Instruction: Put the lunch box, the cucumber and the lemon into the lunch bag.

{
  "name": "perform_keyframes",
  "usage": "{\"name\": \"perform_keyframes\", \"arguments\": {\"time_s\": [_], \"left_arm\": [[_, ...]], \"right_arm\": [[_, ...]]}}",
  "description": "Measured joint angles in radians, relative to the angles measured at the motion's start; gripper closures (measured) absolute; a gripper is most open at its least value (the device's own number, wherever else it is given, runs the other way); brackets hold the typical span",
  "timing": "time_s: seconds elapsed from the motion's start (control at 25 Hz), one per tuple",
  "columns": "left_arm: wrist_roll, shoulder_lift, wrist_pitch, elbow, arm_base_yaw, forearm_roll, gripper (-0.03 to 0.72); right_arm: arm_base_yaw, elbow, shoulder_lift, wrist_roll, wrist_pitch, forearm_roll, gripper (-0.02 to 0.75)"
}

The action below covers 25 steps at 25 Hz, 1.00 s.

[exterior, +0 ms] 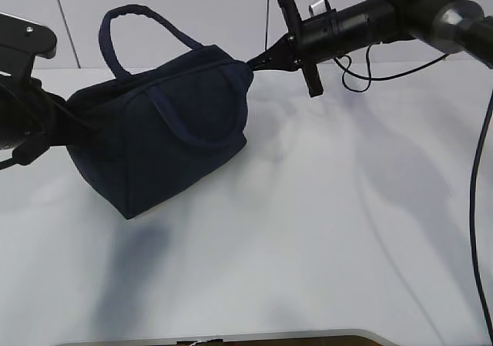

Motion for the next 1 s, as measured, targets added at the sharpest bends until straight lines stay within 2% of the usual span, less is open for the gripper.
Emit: {"name": "perform_keyframes", "arguments": {"time_s": [0.16, 0.44, 0.6, 0.8, 1.0], "left_arm": [[0.000, 0.000, 0.000, 0.000, 0.000, 0.000, 0.710], [0.000, 0.000, -0.008, 0.000, 0.000, 0.023, 0.710], [0.000, 0.000, -0.010, 0.000, 0.000, 0.036, 0.710], [0.000, 0.000, 0.044, 0.000, 0.000, 0.079, 0.710], [0.000, 0.000, 0.122, 0.000, 0.000, 0.097, 0.710]], "right_arm": [[0.000, 0.000, 0.000, -0.032, 0.006, -0.010, 0.733], [-0.005, -0.006, 0.004, -0.173, 0.002, 0.102, 0.733], [-0.007, -0.051, 0.015, -0.257, 0.004, 0.108, 0.733], [0.012, -0.158, 0.017, -0.285, 0.007, 0.041, 0.733], [0.062, -0.248, 0.017, -0.282, 0.007, -0.129, 0.733]]}}
